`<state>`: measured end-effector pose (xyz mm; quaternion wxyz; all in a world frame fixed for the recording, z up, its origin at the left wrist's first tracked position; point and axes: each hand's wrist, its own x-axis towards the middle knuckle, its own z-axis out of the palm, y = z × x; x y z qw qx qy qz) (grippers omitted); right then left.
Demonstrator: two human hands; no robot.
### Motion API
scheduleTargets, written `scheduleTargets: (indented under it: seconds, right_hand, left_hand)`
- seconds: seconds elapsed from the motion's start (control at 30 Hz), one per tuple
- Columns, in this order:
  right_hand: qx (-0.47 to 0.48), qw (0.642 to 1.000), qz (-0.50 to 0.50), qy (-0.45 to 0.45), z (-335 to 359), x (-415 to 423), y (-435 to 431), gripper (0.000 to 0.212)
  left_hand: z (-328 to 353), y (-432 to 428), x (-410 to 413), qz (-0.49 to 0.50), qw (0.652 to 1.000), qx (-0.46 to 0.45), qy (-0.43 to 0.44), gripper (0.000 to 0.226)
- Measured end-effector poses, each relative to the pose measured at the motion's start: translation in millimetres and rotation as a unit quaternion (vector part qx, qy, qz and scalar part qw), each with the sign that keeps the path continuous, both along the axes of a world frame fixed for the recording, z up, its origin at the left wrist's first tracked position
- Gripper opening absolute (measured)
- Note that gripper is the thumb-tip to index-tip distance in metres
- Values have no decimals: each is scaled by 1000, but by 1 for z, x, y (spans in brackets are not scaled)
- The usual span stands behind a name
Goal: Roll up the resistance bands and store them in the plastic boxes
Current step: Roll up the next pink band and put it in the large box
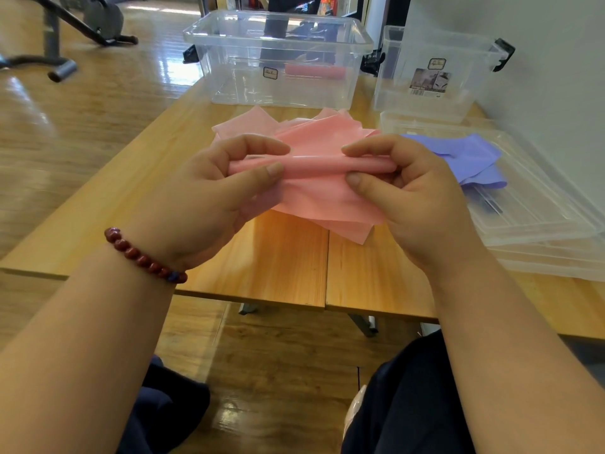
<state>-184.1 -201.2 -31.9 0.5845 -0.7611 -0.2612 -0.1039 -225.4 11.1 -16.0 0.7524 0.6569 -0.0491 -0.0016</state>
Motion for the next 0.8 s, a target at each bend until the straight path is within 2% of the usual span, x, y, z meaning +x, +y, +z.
scheduleTargets:
  seconds: [0.13,0.27,0.4,0.53,0.7,0.8]
  right_hand:
    - [10,1000,10,7,0,1,0,27]
    - [23,999,17,18,-1,3,-1,27]
    - [38,998,22,48,0,5,-4,24]
    - [31,999,-7,23,2,4,-6,24]
    - [49,999,-16,-3,4,3,-7,29]
    - [54,998,-12,-14,4,3,-7,28]
  left_hand:
    - [-2,0,1,-1,1000,14,-9,33]
    - [-3,0,1,26,995,89,-33,16]
    - [-4,0,2,27,995,85,-34,15]
    - [-4,2,2,14,997,79,-20,17]
    - [0,8,1,-19,993,114,-23,20]
    - [1,8,1,-23,996,80,-32,17]
